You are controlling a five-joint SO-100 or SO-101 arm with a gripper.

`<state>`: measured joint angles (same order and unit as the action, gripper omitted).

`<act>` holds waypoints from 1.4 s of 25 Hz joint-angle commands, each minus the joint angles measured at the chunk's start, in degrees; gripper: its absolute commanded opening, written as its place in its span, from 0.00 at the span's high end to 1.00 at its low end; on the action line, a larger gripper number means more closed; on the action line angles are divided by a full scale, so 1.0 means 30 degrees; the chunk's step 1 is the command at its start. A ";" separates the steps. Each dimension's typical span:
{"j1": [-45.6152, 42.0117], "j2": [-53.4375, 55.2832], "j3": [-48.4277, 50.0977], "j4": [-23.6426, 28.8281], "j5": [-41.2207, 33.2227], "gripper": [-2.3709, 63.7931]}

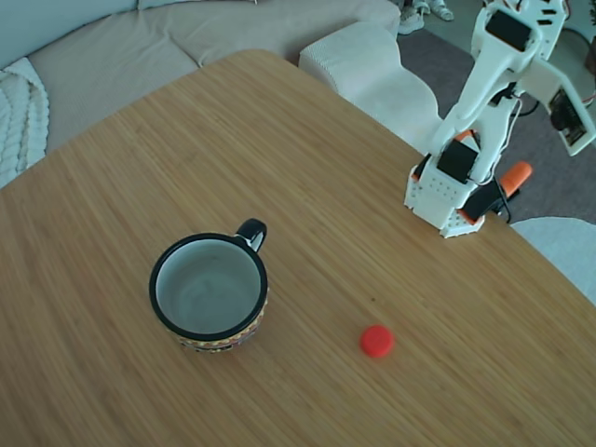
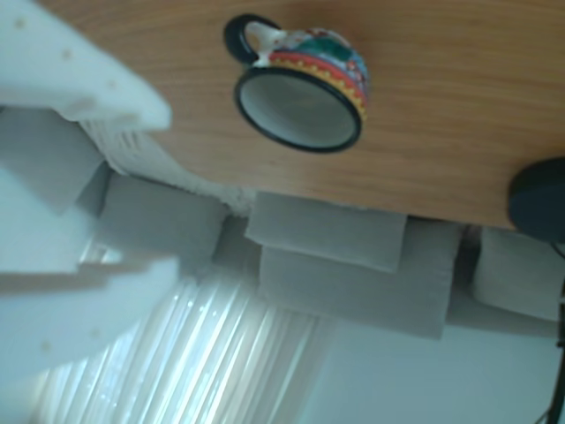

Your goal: Grasp a red cap and put it in the cup.

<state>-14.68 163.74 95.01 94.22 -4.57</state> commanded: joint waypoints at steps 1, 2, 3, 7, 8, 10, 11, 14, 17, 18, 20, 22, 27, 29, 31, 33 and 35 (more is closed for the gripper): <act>-0.0059 -0.0381 -0.0117 0.0703 -0.0029 0.75; -0.0059 -0.0381 -0.0117 0.0703 -0.0029 0.75; -0.0059 -0.0381 -0.0117 0.0703 -0.0029 0.75; -0.0059 -0.0352 -0.0117 0.0703 -0.0059 0.75; -0.0059 -0.0352 -0.0088 0.0703 -0.0059 0.75; -0.0059 -0.0381 -0.0088 0.0703 -0.0029 0.75; -0.0059 -0.0557 -0.0117 0.0703 -0.0029 0.75; -0.0059 -0.0674 -0.0088 0.0674 -0.0146 0.75; -0.0059 -0.1729 -0.0205 0.0352 -0.0176 0.75; -0.0059 -0.2314 -0.0293 0.0176 -0.0176 0.75; -0.0205 -0.3691 -0.0586 -0.0439 -0.0176 0.75; -0.0234 -0.5273 -0.1377 -0.0732 -0.0176 0.75; -0.0469 -0.9785 -0.4629 -0.0820 -0.0088 0.75; -0.1318 -1.1484 -0.5654 -0.0703 -0.0088 0.75; -0.2549 -1.2715 -0.6123 -0.0615 -0.0117 0.75; -0.3721 -1.3887 -0.6182 -0.0615 -0.0205 0.75; -0.4600 -1.4883 -0.5918 -0.0791 -0.0205 0.75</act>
<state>-26.81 120.32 79.19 92.55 -4.75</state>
